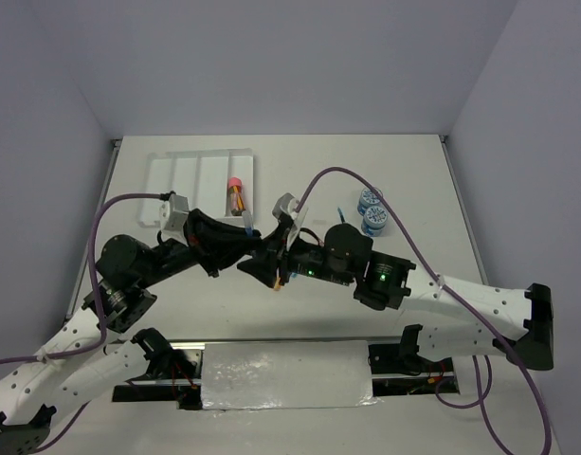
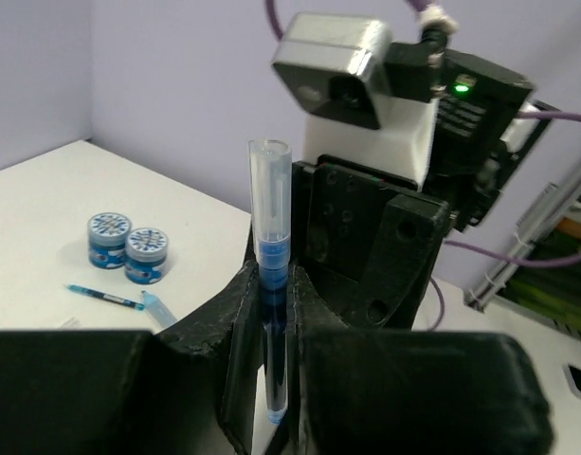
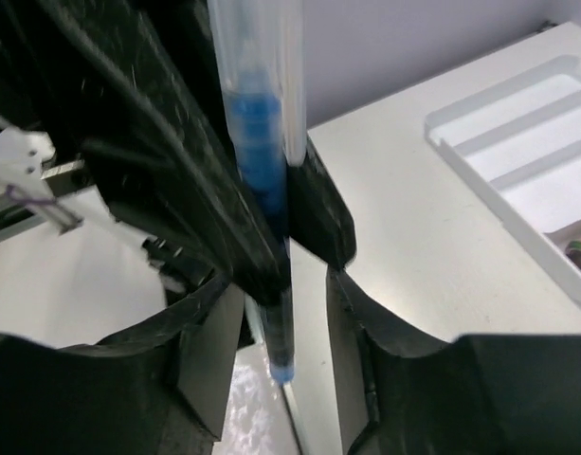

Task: Sort the stationery into containers
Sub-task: Close the pen cap on the pen.

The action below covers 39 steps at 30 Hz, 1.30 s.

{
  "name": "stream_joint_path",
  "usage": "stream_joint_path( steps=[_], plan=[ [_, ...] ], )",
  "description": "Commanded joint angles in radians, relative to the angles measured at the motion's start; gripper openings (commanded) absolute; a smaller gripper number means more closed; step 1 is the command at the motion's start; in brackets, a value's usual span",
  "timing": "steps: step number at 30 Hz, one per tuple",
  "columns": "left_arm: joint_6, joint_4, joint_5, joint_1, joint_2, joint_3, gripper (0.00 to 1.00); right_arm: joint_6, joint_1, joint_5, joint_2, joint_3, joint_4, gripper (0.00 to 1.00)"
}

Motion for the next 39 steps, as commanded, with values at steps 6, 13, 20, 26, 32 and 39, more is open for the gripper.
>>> stream_joint_path(
  steps=[6, 13, 20, 26, 32, 39],
  plan=[
    [0.029, 0.106, 0.239, -0.001, -0.01, 0.055, 0.0, 0.055, -0.057, -0.362, -0.183, -0.116, 0.157, 0.59],
    [-0.031, 0.194, 0.318, -0.001, 0.007, 0.045, 0.0, 0.073, -0.066, -0.496, -0.199, -0.102, 0.194, 0.6],
    [-0.071, 0.25, 0.336, -0.001, 0.005, 0.036, 0.0, 0.104, -0.092, -0.447, -0.173, -0.088, 0.205, 0.55],
    [-0.079, 0.241, 0.312, -0.002, 0.01, 0.025, 0.0, 0.084, -0.095, -0.427, -0.146, -0.065, 0.242, 0.51],
    [-0.074, 0.221, 0.286, -0.004, 0.013, 0.016, 0.0, 0.064, -0.094, -0.439, -0.124, -0.019, 0.233, 0.47],
    [-0.071, 0.208, 0.252, -0.005, 0.013, 0.01, 0.0, 0.059, -0.095, -0.457, -0.111, -0.019, 0.248, 0.41]
  ],
)
